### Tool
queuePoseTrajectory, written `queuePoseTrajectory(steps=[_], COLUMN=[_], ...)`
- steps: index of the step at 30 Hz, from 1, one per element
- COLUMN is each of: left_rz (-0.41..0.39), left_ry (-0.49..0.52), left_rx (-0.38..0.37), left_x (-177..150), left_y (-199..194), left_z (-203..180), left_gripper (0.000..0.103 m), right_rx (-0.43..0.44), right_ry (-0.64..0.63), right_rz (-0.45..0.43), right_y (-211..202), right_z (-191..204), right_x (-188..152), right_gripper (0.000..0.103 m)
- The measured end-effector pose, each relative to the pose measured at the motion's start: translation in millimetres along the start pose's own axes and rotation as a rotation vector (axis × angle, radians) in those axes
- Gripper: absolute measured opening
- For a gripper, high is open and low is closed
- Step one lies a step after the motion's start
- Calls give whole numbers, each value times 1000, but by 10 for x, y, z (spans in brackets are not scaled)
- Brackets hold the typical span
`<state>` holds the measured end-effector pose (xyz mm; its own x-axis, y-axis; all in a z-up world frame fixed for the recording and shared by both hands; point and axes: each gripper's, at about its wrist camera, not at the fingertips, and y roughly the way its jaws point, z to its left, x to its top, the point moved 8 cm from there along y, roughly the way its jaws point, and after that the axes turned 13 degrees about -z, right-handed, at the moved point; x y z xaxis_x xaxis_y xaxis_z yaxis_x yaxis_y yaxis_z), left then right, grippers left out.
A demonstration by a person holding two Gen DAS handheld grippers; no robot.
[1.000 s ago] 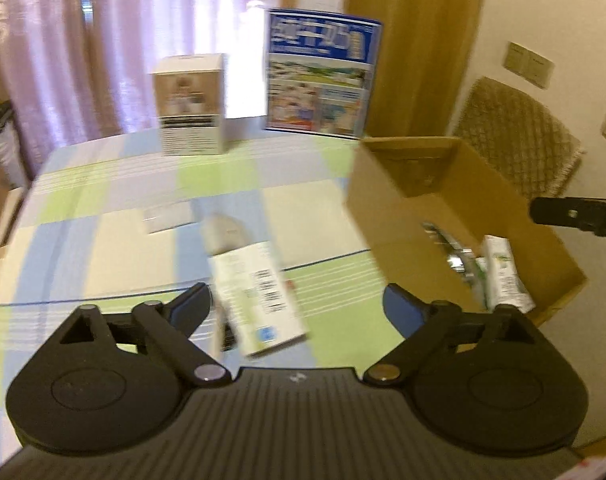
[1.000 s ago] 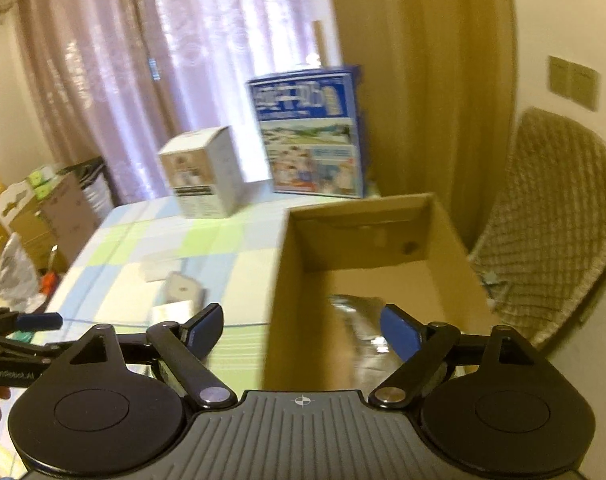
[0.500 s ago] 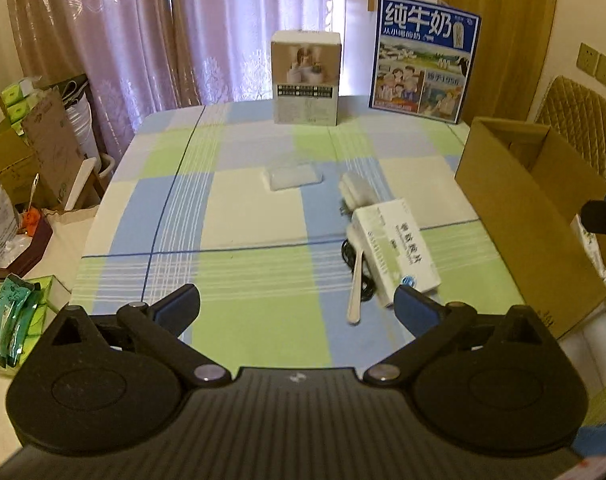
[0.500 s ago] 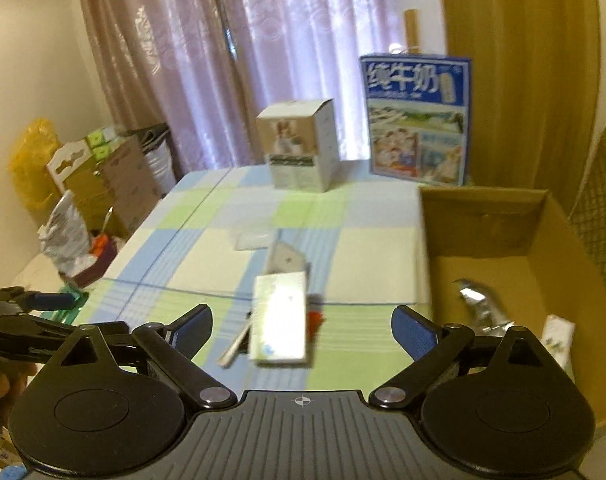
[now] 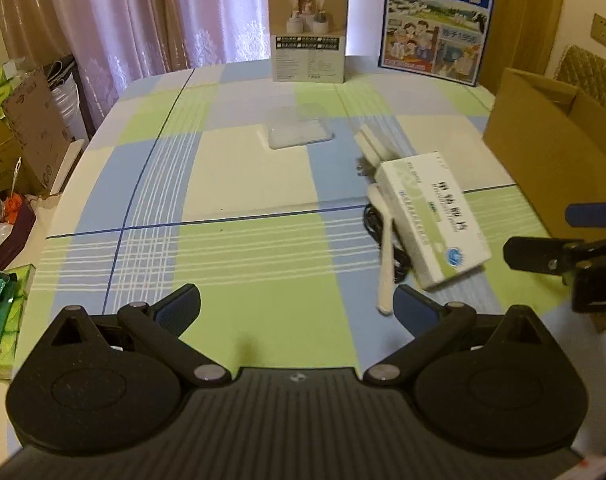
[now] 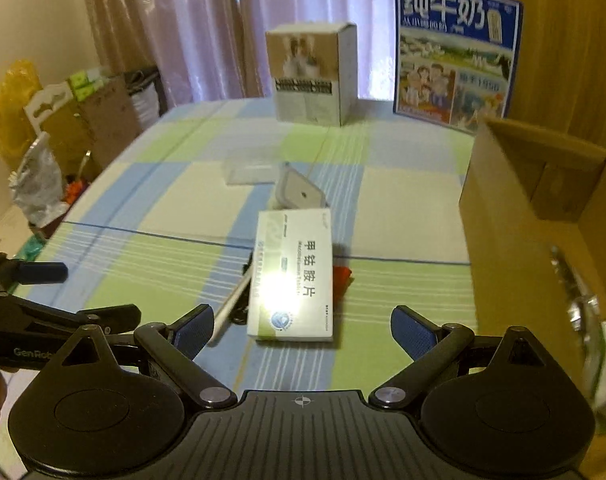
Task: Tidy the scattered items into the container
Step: 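Move the right tool to the white Mecobalamin box and close on it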
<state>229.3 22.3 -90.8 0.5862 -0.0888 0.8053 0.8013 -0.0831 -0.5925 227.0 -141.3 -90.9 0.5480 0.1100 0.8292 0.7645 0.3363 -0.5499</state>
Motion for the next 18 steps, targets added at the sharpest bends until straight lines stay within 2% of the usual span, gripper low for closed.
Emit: queuePoseTrajectory(steps=[6, 8, 12, 18], left_rz=[1, 2, 16, 57], left_ry=[23, 22, 24, 33], left_rx=[8, 8, 1, -23], left_x=[54, 58, -39, -158], left_y=[218, 290, 403, 542], left_z=[81, 113, 157, 156], left_gripper=[98, 98, 92, 92], right_rx=[-11, -5, 22, 37], right_ry=[10, 9, 14, -2], right_rz=[6, 6, 34, 49], right_y=[322, 402, 539, 676], right_z=[-52, -63, -60, 7], right_x=[-24, 1, -27, -56], right_gripper=[91, 86, 82, 82])
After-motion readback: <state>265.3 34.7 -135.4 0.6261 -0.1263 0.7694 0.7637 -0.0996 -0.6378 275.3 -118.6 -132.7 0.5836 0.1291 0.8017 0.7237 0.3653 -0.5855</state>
